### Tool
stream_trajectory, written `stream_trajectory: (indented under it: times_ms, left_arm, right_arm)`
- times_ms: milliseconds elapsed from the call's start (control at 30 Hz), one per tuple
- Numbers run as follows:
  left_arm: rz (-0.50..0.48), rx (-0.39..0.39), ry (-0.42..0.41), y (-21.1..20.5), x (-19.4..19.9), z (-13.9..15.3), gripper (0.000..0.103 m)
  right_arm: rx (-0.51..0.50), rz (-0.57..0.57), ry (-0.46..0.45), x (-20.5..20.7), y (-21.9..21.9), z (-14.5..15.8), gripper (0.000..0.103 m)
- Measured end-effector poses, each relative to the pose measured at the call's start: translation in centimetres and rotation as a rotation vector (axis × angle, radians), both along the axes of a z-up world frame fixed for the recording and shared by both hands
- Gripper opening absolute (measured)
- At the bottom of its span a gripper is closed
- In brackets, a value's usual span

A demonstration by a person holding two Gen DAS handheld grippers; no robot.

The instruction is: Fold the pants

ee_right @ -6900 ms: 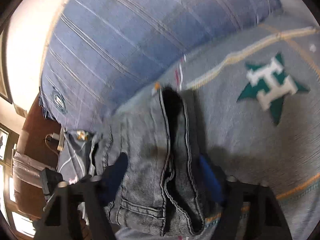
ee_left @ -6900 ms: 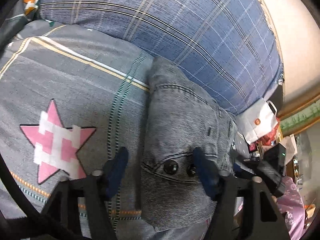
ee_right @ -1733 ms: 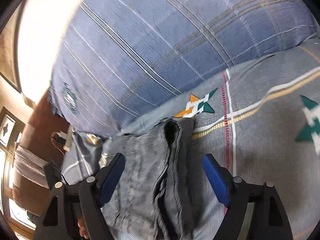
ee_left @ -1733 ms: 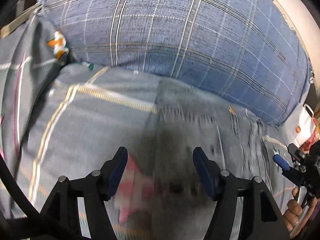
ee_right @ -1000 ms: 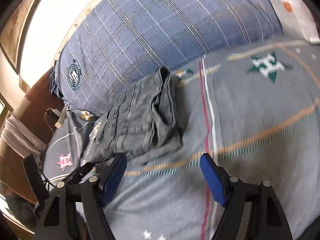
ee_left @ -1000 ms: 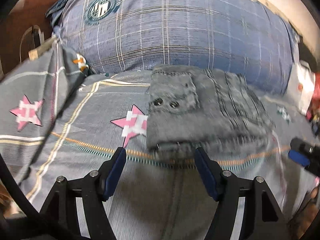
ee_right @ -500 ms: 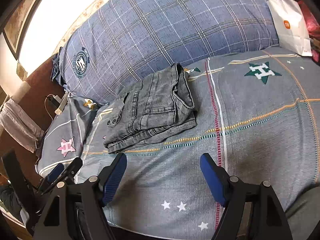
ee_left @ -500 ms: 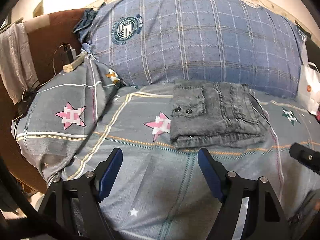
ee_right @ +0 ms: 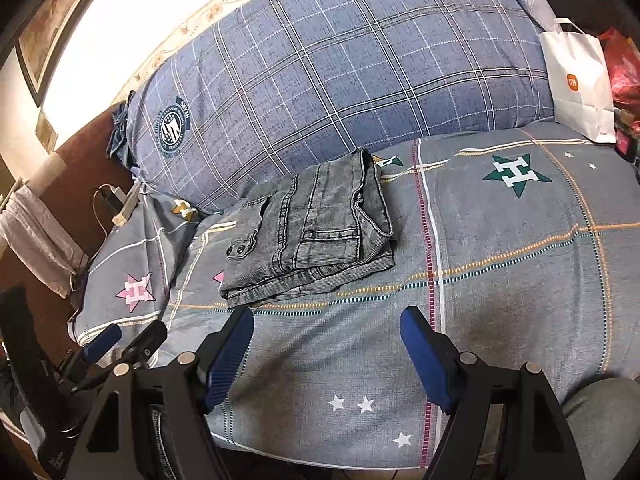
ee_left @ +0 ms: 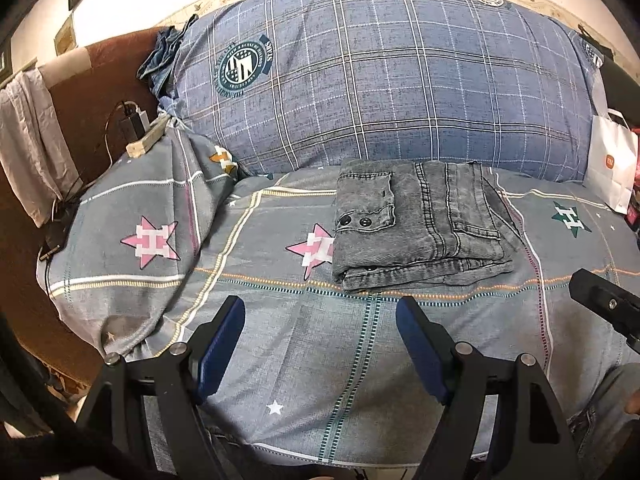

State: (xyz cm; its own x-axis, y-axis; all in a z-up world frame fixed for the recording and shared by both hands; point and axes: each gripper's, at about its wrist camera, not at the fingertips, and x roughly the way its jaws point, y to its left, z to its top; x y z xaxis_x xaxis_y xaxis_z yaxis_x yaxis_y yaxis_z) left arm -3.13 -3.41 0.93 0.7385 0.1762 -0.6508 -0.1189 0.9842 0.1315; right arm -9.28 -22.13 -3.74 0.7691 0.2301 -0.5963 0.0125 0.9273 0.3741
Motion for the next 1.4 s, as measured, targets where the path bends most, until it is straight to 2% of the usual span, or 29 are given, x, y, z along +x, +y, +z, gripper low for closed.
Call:
stream_trajectory:
  times_ms: [400,633,833,1067,1400]
  left_arm:
    - [0.019,0.044,-0.016,-0.2,-0.4,0.2,0.079]
    - [0.031,0.013,0.001,0.2,-0.3,-0.5,0.079]
    - [0.024,0.019,0.012,0.6,-0.2,-1.2,0.079]
    - [0.027,-0.012,0.016,1.3,-0.2,-1.1,0.079]
    - [0.008,-0.007,0.016,0.9,-0.5,-1.0,0.079]
  right_arm:
    - [-0.021,0.014,-0.014,-0.2,0.7,0.2,0.079]
    - [-0.04,0.021,-0.03,-0.5,1.4,0.5,0.079]
    - [-0.059,0.033,-0.04,-0.8,1.7,0.6,0.079]
    - [-0.059,0.041,-0.043,-0.6,1.8,0.7,0.079]
    - [-0.061,0.052,-0.04,-0.5,2.0,0.5,0.079]
